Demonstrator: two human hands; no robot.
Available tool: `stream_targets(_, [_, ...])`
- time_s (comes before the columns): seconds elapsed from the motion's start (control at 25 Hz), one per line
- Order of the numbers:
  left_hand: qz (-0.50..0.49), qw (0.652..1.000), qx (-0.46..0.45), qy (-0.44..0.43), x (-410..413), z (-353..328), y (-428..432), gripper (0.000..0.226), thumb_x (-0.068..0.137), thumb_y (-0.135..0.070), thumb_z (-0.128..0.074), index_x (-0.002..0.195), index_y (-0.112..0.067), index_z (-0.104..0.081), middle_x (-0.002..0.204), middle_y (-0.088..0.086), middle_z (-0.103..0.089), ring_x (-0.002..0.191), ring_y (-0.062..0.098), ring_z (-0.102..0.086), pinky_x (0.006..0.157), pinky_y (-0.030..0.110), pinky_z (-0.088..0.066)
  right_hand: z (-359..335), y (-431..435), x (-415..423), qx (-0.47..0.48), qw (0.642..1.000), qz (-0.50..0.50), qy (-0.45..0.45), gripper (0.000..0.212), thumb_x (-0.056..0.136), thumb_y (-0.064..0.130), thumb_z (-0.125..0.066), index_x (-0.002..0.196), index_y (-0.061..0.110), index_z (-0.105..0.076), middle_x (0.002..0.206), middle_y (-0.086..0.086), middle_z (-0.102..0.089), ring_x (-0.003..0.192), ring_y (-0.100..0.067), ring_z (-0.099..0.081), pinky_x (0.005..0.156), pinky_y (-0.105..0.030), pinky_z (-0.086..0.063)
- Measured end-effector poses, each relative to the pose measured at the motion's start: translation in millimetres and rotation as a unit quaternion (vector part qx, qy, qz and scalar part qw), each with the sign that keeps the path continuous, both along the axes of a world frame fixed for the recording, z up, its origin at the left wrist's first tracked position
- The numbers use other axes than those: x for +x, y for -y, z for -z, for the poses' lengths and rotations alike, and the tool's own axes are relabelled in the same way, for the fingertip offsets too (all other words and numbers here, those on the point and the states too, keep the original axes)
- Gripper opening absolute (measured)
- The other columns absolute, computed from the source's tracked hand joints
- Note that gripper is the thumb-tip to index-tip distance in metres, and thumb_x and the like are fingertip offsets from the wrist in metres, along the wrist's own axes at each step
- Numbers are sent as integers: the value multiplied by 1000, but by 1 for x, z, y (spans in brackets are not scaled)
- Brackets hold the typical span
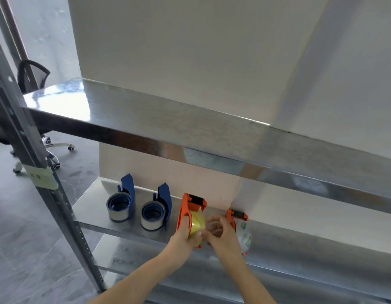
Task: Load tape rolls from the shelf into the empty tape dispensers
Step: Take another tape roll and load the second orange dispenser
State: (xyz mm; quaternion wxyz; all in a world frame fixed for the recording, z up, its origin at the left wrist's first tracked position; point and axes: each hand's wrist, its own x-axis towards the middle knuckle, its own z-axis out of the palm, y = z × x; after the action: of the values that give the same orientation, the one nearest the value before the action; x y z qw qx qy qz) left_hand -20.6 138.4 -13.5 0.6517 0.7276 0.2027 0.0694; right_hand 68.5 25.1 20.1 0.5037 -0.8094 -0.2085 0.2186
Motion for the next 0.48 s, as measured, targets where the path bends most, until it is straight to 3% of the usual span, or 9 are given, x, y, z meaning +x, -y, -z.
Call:
stream_targets(0.08, [9,1000,12,21,-9,-3,0,26,100,-27,-47,125,-22,-42,121,0,-61,118,20,-57,107,48,-43,-17,1,-2,4,999,-42,14,24,78,18,-73,94,33,-65,99,4,-62,87,-7,-59,69,-14,-50])
stream_targets(0.2, [25,997,-8,70,-22,-19,9,24,98,-36,-46,122,-31,-47,113,-8,-64,112,14,-60,101,34,-48,-41,3,-5,2,995,-70,73,19,77,29,-77,84,42,-66,97,16,-61,92,7,-54,74,-8,-42])
stream_targets(0.32, [2,994,-20,104,-34,-37,19,29,91,-53,-51,113,-33,-52,96,-9,-67,94,11,-65,84,22,-53,-54,3,-9,9,987,-68,147,23,75,26,-78,67,41,-64,96,19,-59,100,5,-52,86,-15,-38])
stream_targets(0.48, [-30,993,-6,110,-51,-49,28,39,82,-51,-63,111,-30,-49,94,-8,-67,85,5,-67,73,21,-55,-66,1,-10,37,979,-48,194,23,85,20,-68,75,37,-56,115,20,-53,112,2,-50,97,-22,-41])
